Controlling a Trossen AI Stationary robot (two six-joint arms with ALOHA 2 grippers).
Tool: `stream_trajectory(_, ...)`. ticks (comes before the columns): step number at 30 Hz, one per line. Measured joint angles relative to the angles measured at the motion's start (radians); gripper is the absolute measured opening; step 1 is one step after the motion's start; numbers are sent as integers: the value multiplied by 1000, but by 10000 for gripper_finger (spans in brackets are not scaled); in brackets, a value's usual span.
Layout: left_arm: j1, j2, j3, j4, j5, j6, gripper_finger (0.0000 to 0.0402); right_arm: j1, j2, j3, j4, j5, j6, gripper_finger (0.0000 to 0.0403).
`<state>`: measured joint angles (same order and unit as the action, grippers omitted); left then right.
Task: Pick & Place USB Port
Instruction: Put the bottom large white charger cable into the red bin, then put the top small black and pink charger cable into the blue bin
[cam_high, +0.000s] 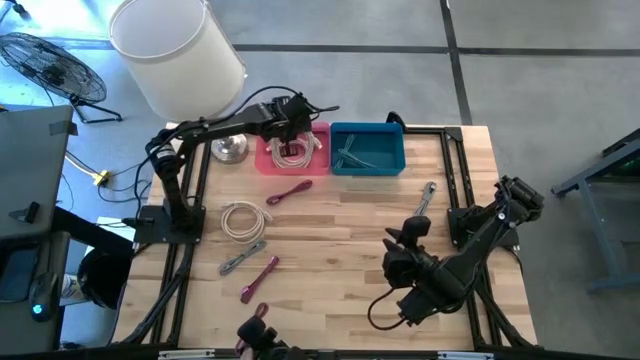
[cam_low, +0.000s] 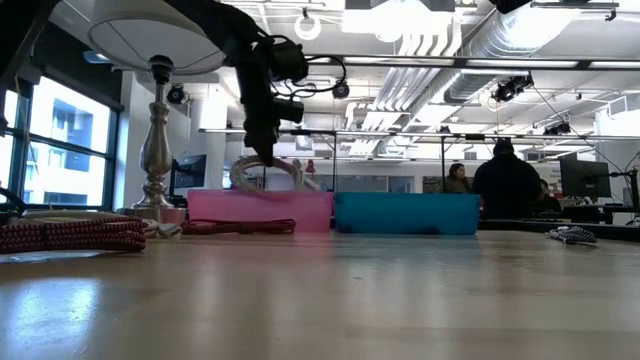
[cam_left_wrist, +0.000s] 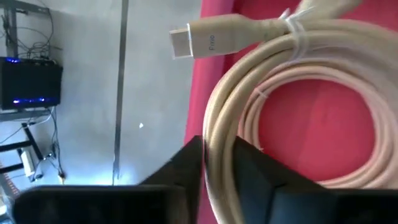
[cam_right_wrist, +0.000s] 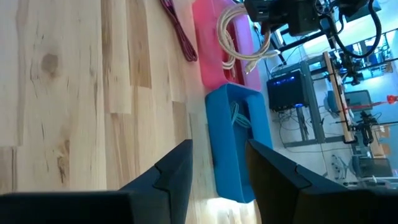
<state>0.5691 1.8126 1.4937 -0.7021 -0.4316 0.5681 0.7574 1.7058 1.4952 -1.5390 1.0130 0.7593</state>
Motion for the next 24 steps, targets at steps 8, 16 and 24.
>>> stream_trajectory(8, -1, 0, 0, -6, 39, -60, 180, 0, 0, 0, 10, -9, 0, 139)
stream_trajectory(16, -8, -6, 1, -31, 176, -102, 189, 0, 0, 0, 11, -13, 0, 139)
stream_trajectory(24, -86, -91, 13, -149, 357, -76, 173, 0, 0, 0, -15, -26, 0, 139)
